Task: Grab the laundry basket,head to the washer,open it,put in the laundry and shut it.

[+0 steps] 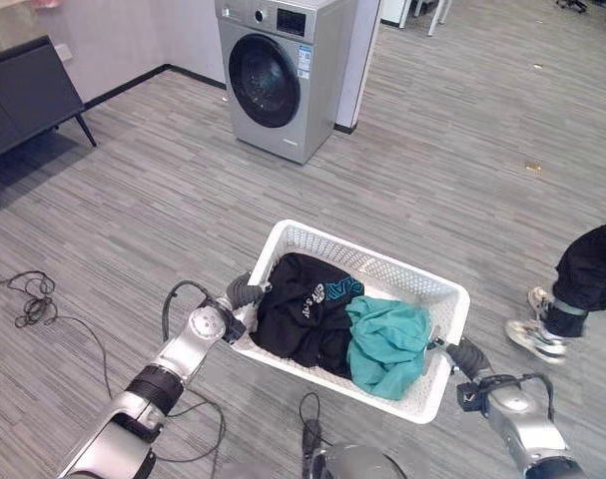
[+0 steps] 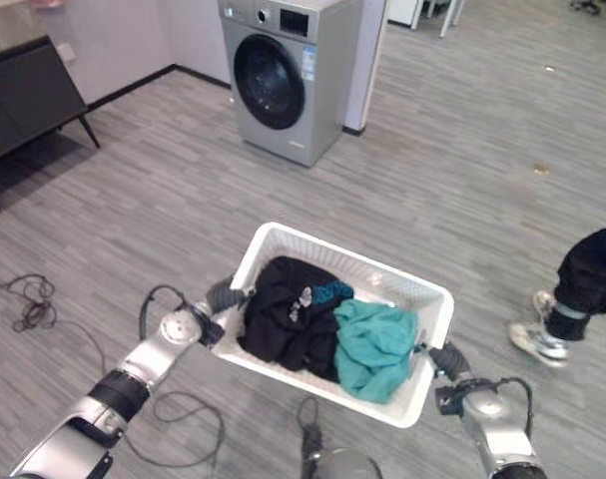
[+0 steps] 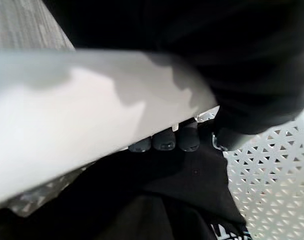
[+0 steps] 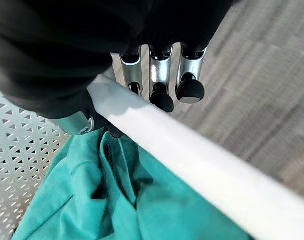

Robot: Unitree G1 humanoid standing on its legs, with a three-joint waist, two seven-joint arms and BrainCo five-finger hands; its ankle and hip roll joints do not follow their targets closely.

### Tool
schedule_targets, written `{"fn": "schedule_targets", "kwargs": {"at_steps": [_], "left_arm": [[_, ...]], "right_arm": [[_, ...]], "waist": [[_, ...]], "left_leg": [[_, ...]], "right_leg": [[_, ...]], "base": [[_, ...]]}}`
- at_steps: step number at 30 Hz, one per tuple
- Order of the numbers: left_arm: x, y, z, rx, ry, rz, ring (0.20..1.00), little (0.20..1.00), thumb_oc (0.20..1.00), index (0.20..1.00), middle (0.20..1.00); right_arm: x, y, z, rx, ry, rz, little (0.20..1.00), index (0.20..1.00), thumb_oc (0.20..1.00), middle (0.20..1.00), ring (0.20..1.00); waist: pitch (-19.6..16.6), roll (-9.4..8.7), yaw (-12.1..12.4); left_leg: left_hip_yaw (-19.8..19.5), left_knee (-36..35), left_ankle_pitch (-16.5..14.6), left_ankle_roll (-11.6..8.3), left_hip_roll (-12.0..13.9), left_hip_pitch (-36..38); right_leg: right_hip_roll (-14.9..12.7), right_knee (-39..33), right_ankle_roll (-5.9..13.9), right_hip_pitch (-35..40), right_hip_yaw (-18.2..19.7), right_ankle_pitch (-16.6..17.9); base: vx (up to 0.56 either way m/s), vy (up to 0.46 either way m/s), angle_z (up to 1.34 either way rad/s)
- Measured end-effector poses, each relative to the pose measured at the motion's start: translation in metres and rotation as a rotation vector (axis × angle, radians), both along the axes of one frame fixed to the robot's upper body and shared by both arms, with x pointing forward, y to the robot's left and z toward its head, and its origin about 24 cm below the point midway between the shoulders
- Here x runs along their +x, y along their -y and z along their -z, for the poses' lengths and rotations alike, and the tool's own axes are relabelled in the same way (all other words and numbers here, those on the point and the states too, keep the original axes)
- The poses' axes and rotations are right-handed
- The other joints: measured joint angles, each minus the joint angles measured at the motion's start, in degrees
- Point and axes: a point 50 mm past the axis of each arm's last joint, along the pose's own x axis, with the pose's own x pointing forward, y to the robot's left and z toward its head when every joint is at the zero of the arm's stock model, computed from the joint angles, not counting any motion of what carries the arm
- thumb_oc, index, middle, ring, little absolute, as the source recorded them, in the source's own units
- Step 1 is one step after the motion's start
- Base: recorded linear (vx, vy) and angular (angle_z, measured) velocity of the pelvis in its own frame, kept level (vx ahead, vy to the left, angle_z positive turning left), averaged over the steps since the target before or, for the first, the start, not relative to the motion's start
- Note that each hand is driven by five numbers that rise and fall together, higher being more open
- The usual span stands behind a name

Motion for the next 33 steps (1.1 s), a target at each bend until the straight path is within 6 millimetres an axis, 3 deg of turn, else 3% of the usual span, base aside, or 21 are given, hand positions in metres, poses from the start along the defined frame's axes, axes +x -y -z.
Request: {"fn": "schedule_targets", "kwargs": {"at_steps": [2, 4, 6, 7, 9, 10, 11, 14, 16, 17, 18, 19, 21, 22, 24, 26, 27, 28, 29, 31, 33], "left_arm": [[0.000, -0.003, -0.004, 0.010, 0.011, 0.006, 0.200, 0.200, 0.200, 0.200, 0.200], [-0.001, -0.003, -0.003, 0.011, 0.009, 0.004, 0.200, 0.200, 0.200, 0.200, 0.200], [-0.002, -0.003, -0.002, 0.008, 0.002, 0.004, 0.200, 0.200, 0.200, 0.200, 0.200], [-0.001, -0.004, -0.003, 0.009, 0.008, 0.001, 0.200, 0.200, 0.200, 0.200, 0.200], [-0.002, -0.007, 0.000, 0.020, -0.003, -0.018, 0.200, 0.200, 0.200, 0.200, 0.200], [-0.002, -0.008, 0.001, 0.020, -0.003, -0.021, 0.200, 0.200, 0.200, 0.200, 0.200], [-0.002, -0.010, 0.001, 0.025, -0.003, -0.025, 0.200, 0.200, 0.200, 0.200, 0.200], [-0.002, -0.009, 0.000, 0.025, 0.000, -0.024, 0.200, 0.200, 0.200, 0.200, 0.200], [0.002, -0.007, 0.001, 0.035, -0.006, -0.013, 0.200, 0.200, 0.200, 0.200, 0.200], [-0.002, -0.017, 0.008, 0.025, -0.027, -0.066, 0.200, 0.200, 0.200, 0.200, 0.200], [-0.005, -0.025, 0.013, 0.049, -0.055, -0.084, 0.200, 0.200, 0.200, 0.200, 0.200], [-0.005, -0.027, 0.012, 0.048, -0.055, -0.079, 0.200, 0.200, 0.200, 0.200, 0.200], [-0.005, -0.029, 0.013, 0.044, -0.061, -0.087, 0.200, 0.200, 0.200, 0.200, 0.200], [-0.005, -0.027, 0.011, 0.040, -0.054, -0.074, 0.200, 0.200, 0.200, 0.200, 0.200], [-0.004, -0.025, 0.009, 0.034, -0.042, -0.077, 0.200, 0.200, 0.200, 0.200, 0.200], [-0.003, -0.026, 0.006, 0.039, -0.031, -0.073, 0.200, 0.200, 0.200, 0.200, 0.200], [-0.001, -0.025, 0.004, 0.039, -0.024, -0.071, 0.200, 0.200, 0.200, 0.200, 0.200], [0.002, -0.026, 0.000, 0.042, -0.009, -0.074, 0.200, 0.200, 0.200, 0.200, 0.200], [0.001, -0.026, 0.000, 0.043, -0.009, -0.076, 0.200, 0.200, 0.200, 0.200, 0.200], [0.001, -0.028, 0.000, 0.045, -0.007, -0.082, 0.200, 0.200, 0.200, 0.200, 0.200], [0.002, -0.030, -0.006, 0.051, 0.014, -0.075, 0.200, 0.200, 0.200, 0.200, 0.200]], "right_arm": [[0.001, -0.003, 0.000, 0.006, 0.007, 0.004, 0.200, 0.200, 0.200, 0.200, 0.200], [0.002, -0.004, -0.002, 0.005, 0.018, 0.010, 0.200, 0.200, 0.200, 0.200, 0.200], [0.001, -0.004, -0.001, 0.004, 0.016, 0.014, 0.200, 0.200, 0.200, 0.200, 0.200], [0.006, -0.003, -0.004, 0.000, 0.027, 0.009, 0.200, 0.200, 0.200, 0.200, 0.200], [0.010, -0.007, 0.000, -0.006, 0.008, -0.007, 0.200, 0.200, 0.200, 0.200, 0.200], [0.009, -0.007, 0.001, -0.007, 0.001, -0.009, 0.200, 0.200, 0.200, 0.200, 0.200], [0.008, -0.009, 0.002, -0.005, -0.004, -0.017, 0.200, 0.200, 0.200, 0.200, 0.200], [0.007, -0.009, 0.001, -0.009, -0.002, -0.022, 0.200, 0.200, 0.200, 0.200, 0.200], [0.012, -0.015, 0.008, -0.010, -0.028, -0.021, 0.200, 0.200, 0.200, 0.200, 0.200], [0.027, -0.021, 0.011, -0.008, -0.044, -0.030, 0.200, 0.200, 0.200, 0.200, 0.200], [0.031, -0.023, 0.005, -0.013, -0.025, -0.044, 0.200, 0.200, 0.200, 0.200, 0.200], [0.030, -0.023, 0.004, -0.014, -0.020, -0.054, 0.200, 0.200, 0.200, 0.200, 0.200], [0.022, -0.028, 0.011, -0.022, -0.047, -0.073, 0.200, 0.200, 0.200, 0.200, 0.200], [0.014, -0.027, 0.014, -0.022, -0.055, -0.079, 0.200, 0.200, 0.200, 0.200, 0.200], [0.014, -0.028, 0.014, -0.016, -0.049, -0.074, 0.200, 0.200, 0.200, 0.200, 0.200], [0.015, -0.028, 0.011, -0.016, -0.038, -0.077, 0.200, 0.200, 0.200, 0.200, 0.200], [0.016, -0.029, 0.010, -0.014, -0.032, -0.080, 0.200, 0.200, 0.200, 0.200, 0.200], [0.016, -0.030, 0.010, -0.008, -0.028, -0.074, 0.200, 0.200, 0.200, 0.200, 0.200], [0.016, -0.030, 0.010, -0.002, -0.024, -0.068, 0.200, 0.200, 0.200, 0.200, 0.200], [0.017, -0.032, 0.010, 0.008, -0.018, -0.061, 0.200, 0.200, 0.200, 0.200, 0.200], [0.016, -0.033, 0.009, 0.014, -0.012, -0.065, 0.200, 0.200, 0.200, 0.200, 0.200]], "waist": [[0.9, -2.75, 1.1], [2.0, -4.18, 1.9], [2.5, -3.94, 3.0], [3.2, -3.06, 3.9], [3.9, -1.51, 5.3], [4.0, -1.27, 5.3], [4.1, -0.77, 6.4], [4.1, -0.94, 5.8], [4.2, -1.67, 6.3], [4.6, -2.27, 8.3], [4.7, -1.19, 9.6], [4.9, -0.75, 9.3], [4.2, -1.40, 9.7], [1.9, -1.23, 9.2], [1.4, -2.00, 9.4], [1.2, -1.60, 9.2], [1.2, -1.58, 8.9], [1.2, -1.58, 8.7], [1.2, -1.56, 8.7], [1.4, -1.04, 8.4], [1.4, 0.10, 7.3]], "left_leg": [[2.2, 1.1, -0.6, 0.97, 0.2, -7.8], [4.8, -6.5, -2.0, 0.69, -0.1, -11.2], [7.8, -25.4, -1.6, -1.01, -2.1, -12.4], [9.7, -38.8, 0.1, -2.76, -2.7, -11.7], [9.6, -49.3, 2.4, -3.79, -4.2, -10.7], [9.4, -51.4, 2.7, -3.63, -4.4, -10.0], [9.6, -49.9, 3.9, -3.65, -4.9, -10.7], [9.8, -45.6, 4.3, -3.37, -5.9, -9.9], [6.1, -42.8, 2.8, -3.56, -8.7, -9.8], [6.7, -43.2, 3.0, -2.64, -7.8, -8.0], [6.8, -43.4, 4.0, -2.31, -8.1, -7.8], [6.9, -42.4, 4.0, -2.15, -8.6, -7.9], [9.5, -40.0, 3.0, -0.76, -9.0, -6.7], [10.1, -42.2, 4.2, -0.47, -9.1, -6.1], [13.2, -43.1, 5.8, 3.33, -11.0, -4.1], [13.6, -44.7, 4.9, 5.48, -13.1, -1.7], [13.5, -45.5, 4.3, 6.24, -14.0, -0.6], [13.4, -46.3, 2.7, 7.67, -15.5, 2.0], [13.4, -46.1, 2.0, 8.04, -16.0, 2.8], [13.1, -46.6, 0.6, 9.00, -16.7, 5.9], [11.4, -48.5, 0.2, 8.77, -16.6, 8.0]], "right_leg": [[-0.1, -0.6, -0.95, 1.3, -0.7, -0.6], [0.1, -2.2, -0.81, 3.0, -0.8, -0.8], [0.4, -5.0, 1.82, 5.2, -0.5, -1.7], [1.1, -6.2, 2.26, 5.9, -0.6, -0.7], [2.6, -8.9, 2.95, 9.4, 1.0, -1.2], [2.9, -9.1, 1.79, 10.0, 0.9, -0.3], [3.3, -9.2, 1.33, 10.8, 1.6, -0.3], [3.0, -10.2, 1.14, 12.0, 1.9, -0.4], [2.6, -10.7, 1.95, 13.0, 4.7, -3.3], [2.5, -8.5, 1.84, 13.0, 8.8, -3.6], [2.4, -9.0, 3.38, 14.9, 9.7, -5.1], [2.2, -9.1, 4.24, 16.4, 9.6, -6.5], [0.2, -6.0, 3.98, 18.5, 9.8, -10.2], [-0.7, -3.7, 5.42, 18.1, 9.4, -13.1], [-3.9, 3.5, 9.08, 15.7, 9.5, -16.8], [-6.1, 9.3, 12.60, 14.0, 9.5, -15.5], [-6.9, 15.9, 14.00, 11.6, 9.8, -15.5], [-9.0, 31.4, 17.20, 5.1, 9.7, -13.1], [-9.7, 35.4, 17.73, 3.6, 10.0, -12.3], [-11.8, 41.4, 16.88, -0.2, 9.5, -11.9], [-12.6, 36.7, 15.49, -3.8, 7.5, -12.9]], "base": [[0.17, -0.114, 0.28], [0.25, 0.001, 0.17], [0.33, 0.047, 0.04], [0.23, 0.040, -0.20], [0.11, 0.021, -0.28], [0.00, 0.000, -0.36], [0.00, 0.000, -0.40], [0.45, 0.100, -0.19], [0.91, 0.250, -0.32], [0.61, 0.214, -1.17], [0.65, 0.233, -1.03], [0.78, 0.293, -0.48], [0.33, 0.161, -0.02], [0.26, 0.134, 0.23], [0.28, 0.157, -0.04], [0.28, 0.170, -0.11], [0.32, 0.214, 0.15], [0.32, 0.207, 0.19], [0.36, 0.185, 0.19], [0.24, 0.069, 0.12], [0.25, 0.005, 0.28]]}}
